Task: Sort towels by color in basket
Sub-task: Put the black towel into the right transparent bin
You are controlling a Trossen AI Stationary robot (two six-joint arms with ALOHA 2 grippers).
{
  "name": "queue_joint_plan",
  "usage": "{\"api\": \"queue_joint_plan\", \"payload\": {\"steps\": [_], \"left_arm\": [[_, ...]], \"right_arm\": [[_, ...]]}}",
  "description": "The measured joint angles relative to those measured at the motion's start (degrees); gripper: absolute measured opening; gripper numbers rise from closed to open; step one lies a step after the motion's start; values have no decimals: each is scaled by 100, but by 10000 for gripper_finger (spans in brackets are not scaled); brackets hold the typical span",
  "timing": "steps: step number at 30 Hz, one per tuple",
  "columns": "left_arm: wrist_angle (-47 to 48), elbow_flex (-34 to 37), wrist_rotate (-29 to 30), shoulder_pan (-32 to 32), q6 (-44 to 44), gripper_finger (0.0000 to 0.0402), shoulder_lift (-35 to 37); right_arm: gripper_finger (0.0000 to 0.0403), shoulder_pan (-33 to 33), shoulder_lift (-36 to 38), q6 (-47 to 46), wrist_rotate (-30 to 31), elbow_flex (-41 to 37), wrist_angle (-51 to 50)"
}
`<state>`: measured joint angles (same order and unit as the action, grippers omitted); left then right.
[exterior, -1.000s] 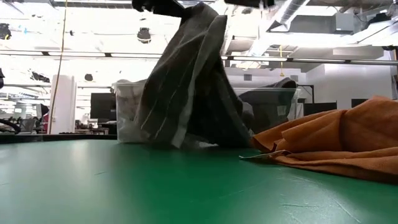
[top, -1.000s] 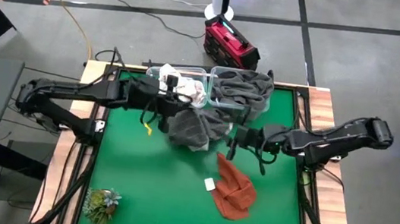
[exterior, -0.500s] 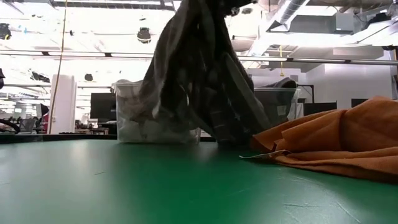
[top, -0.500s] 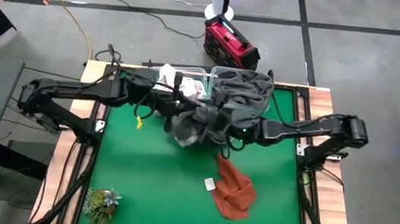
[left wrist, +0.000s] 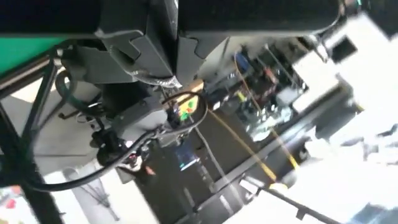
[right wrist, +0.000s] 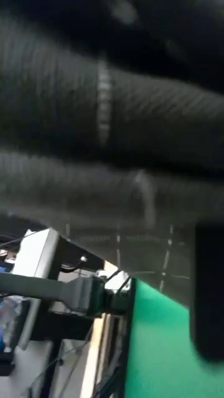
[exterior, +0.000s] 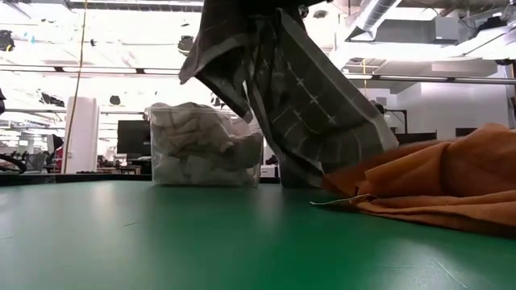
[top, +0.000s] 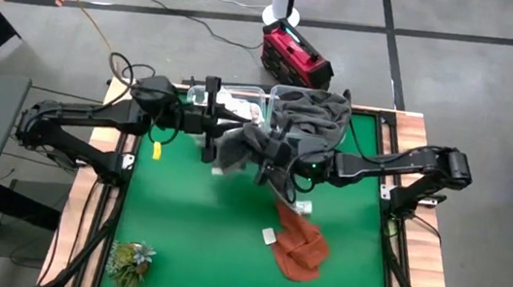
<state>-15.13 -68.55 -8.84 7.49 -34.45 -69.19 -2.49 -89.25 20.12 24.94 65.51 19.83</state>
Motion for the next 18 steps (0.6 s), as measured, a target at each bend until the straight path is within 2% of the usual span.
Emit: {"api": "queue_joint_plan", "payload": {"steps": [2,5,9,11,14,18], "left_arm": [[52,0,322,-3,339,2,-7],[319,-7,464,27,555,26,7],[560,-13,666,82,785,91,6],[607,-13,975,92,842,132,24],[819,-13,1786,94,793,188,203],[1339,-11,1940,98,755,227,630]], "right_arm": [[41,1,10,127,1,-4,-57],[38,13,108,225,1,-16,-211],[38,84,369,153,1,-19,-594],[38,133,520,132,1,-19,-862],[39,239,795,147,1,-19,-1152],[39,519,1290,613,-3,-21,-919]]}}
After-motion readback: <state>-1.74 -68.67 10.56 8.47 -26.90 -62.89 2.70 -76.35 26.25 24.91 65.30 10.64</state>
